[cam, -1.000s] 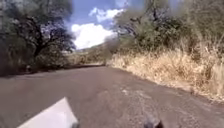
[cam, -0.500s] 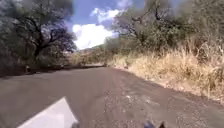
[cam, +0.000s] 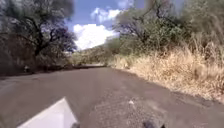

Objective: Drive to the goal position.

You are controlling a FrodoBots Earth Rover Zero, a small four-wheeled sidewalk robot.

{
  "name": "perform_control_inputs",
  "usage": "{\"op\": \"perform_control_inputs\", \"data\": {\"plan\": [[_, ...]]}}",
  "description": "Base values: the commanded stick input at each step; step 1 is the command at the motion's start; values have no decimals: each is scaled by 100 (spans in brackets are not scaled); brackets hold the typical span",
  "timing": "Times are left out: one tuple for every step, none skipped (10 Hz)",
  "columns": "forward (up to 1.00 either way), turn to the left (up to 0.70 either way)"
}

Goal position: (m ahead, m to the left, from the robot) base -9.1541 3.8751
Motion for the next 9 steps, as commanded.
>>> {"op": "perform_control_inputs", "data": {"plan": [[50, 0], [50, 0], [50, 0], [50, 0], [50, 0], [50, 0], [50, 0], [50, 0], [50, 0]]}}
